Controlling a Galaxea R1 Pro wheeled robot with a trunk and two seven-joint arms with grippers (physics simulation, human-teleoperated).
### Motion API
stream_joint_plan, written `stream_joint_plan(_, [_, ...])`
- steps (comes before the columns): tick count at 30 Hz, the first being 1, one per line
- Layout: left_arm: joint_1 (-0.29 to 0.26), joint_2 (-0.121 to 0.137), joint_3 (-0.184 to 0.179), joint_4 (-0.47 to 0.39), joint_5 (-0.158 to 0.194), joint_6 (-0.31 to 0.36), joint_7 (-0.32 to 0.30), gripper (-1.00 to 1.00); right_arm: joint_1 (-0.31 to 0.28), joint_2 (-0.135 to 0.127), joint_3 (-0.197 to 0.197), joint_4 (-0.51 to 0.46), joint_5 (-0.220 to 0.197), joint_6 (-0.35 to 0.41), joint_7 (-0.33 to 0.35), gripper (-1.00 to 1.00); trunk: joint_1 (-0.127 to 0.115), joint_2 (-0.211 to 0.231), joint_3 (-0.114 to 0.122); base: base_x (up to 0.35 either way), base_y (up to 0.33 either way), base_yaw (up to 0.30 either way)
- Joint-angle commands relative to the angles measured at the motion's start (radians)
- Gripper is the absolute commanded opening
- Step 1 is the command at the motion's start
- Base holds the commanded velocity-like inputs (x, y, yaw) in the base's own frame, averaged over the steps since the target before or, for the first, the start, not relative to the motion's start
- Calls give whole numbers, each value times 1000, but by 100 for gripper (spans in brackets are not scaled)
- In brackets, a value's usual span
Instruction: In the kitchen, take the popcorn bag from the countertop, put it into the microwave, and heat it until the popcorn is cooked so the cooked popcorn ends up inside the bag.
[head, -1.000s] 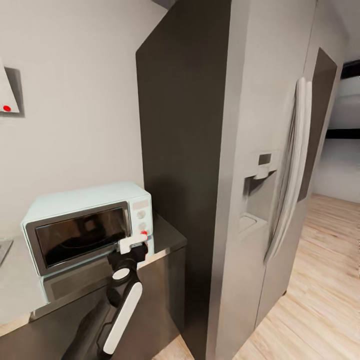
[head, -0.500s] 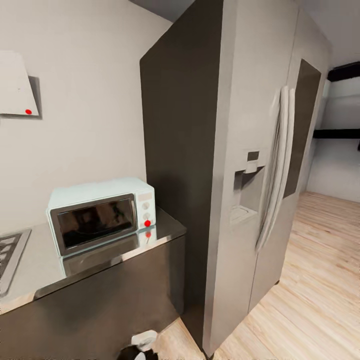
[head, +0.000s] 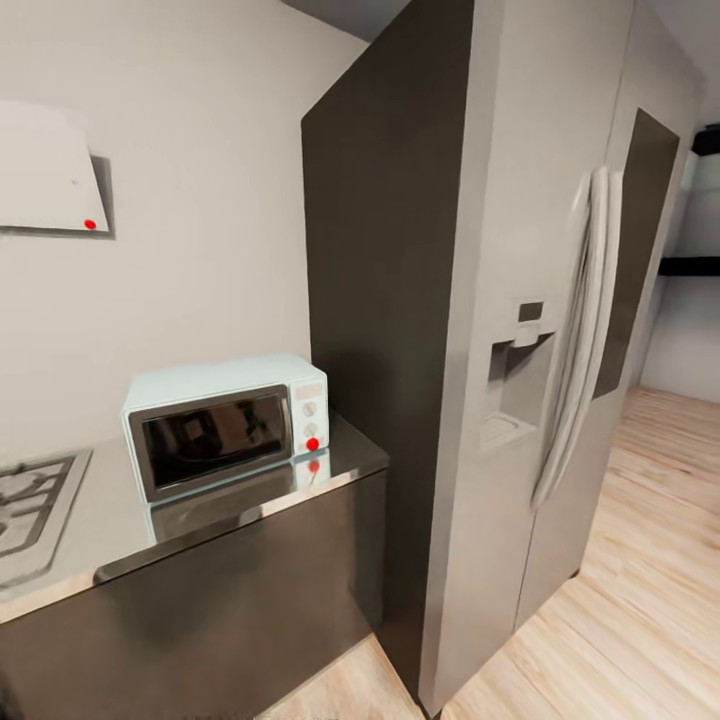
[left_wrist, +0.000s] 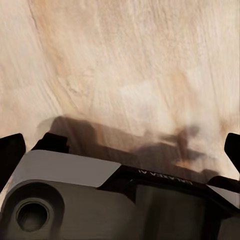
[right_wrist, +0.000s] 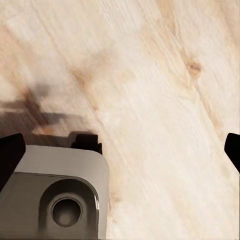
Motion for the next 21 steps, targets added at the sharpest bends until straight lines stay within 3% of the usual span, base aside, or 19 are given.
stream_joint_plan(1, [1, 0, -8, 2, 9, -14, -1, 100, -1, 1, -4, 3, 45, -3, -1, 100, 0, -1, -2, 0, 0, 298])
stream_joint_plan(3, [3, 2, -7, 2, 10, -22, -1, 100, -1, 3, 13, 2, 127, 18, -2, 100, 0, -1, -2, 0, 0, 299])
stream_joint_plan(5, [3, 3, -7, 2, 10, -24, -1, 100, -1, 1, 17, 2, 165, 22, -2, 100, 0, -1, -2, 0, 0, 300])
stream_joint_plan(21, [3, 4, -7, 2, 10, -25, -1, 100, -1, -2, 15, 2, 170, 14, -3, 100, 0, -1, -2, 0, 0, 300])
